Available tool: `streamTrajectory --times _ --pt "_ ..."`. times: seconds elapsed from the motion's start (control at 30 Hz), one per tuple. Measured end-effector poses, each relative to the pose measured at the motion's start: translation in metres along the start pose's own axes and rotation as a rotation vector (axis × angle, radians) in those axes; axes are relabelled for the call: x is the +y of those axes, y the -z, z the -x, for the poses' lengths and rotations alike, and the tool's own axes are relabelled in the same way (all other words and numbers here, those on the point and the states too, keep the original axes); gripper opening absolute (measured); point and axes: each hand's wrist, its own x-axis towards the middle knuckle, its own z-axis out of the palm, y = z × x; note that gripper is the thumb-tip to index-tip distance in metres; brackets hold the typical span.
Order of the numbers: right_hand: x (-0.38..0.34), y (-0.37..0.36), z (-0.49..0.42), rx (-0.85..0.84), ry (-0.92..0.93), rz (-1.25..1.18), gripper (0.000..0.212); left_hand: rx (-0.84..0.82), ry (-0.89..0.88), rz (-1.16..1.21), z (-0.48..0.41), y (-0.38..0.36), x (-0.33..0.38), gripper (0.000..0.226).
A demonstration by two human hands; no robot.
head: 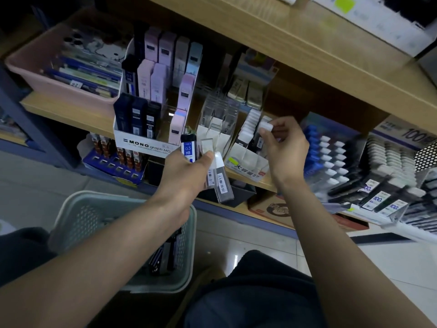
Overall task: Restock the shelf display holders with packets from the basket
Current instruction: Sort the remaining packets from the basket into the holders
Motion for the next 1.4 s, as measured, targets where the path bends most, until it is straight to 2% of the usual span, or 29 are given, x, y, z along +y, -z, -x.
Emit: streamTrajectory --times 0.1,0.2,0.33,0.53,0.63,0.67,0.7,0.73,0.8,0.83,0.9,0.97,1.1,1.23,1.3,1.4 --pt "-0.001 -0.003 -0.003 0.01 0.054 0.019 0.009 -0.001 0.013 -0.005 -0.002 0.0 0.001 0.011" --pt "0.006 0.0 -0.001 -0.068 0.043 0.12 0.004 0.005 0.017 -0.006 -0.004 0.0 0.001 0.011" --pt "0.014 0.006 0.002 -0.156 0.002 0.244 0.013 0.002 0.033 -0.006 -0.004 0.0 0.002 0.007" --pt "0.004 0.004 0.004 -0.148 0.064 0.374 0.02 0.009 0.033 -0.027 -0.006 0.0 0.001 0.007" --pt "-0.015 0.002 0.01 -0.133 0.088 0.237 0.01 0.016 0.033 -0.025 -0.008 0.002 0.002 0.007" --pt "-0.024 0.002 0.014 -0.181 0.062 0.13 0.008 0.019 0.036 -0.021 -0.008 0.003 0.003 0.01" --pt "-0.033 0.002 0.019 -0.276 0.001 0.04 0.015 0.022 0.036 -0.019 -0.009 0.003 0.004 0.011" --pt "-0.041 0.002 0.025 -0.414 -0.083 -0.037 0.021 0.026 0.031 -0.021 -0.009 0.004 0.005 0.01" --pt "-0.052 0.002 0.037 -0.692 -0.221 -0.174 0.018 0.03 0.009 -0.025 -0.01 0.006 0.008 0.008" --pt "-0.054 0.002 0.042 -0.777 -0.234 -0.204 0.014 0.028 -0.006 -0.028 -0.01 0.007 0.008 0.008" --pt "-0.055 0.001 0.045 -0.833 -0.235 -0.25 0.021 0.02 -0.034 -0.044 -0.009 0.008 0.01 0.009" --pt "-0.054 0.003 0.043 -0.851 -0.263 -0.286 0.031 0.017 -0.037 -0.068 -0.008 0.01 0.01 0.008" --pt "-0.052 0.012 0.038 -0.896 -0.247 -0.248 0.035 -0.013 -0.02 -0.105 -0.005 0.008 0.009 0.007" --pt "-0.051 0.021 0.031 -0.886 -0.146 -0.134 0.022 -0.041 -0.005 -0.087 -0.007 0.008 0.007 0.011" --pt "-0.046 0.024 0.026 -0.807 -0.097 -0.009 0.021 -0.039 0.001 -0.06 -0.009 0.01 0.007 0.016" --pt "-0.034 0.028 0.018 -0.588 -0.115 0.062 0.025 -0.071 -0.005 0.002 -0.011 0.011 0.008 0.021"
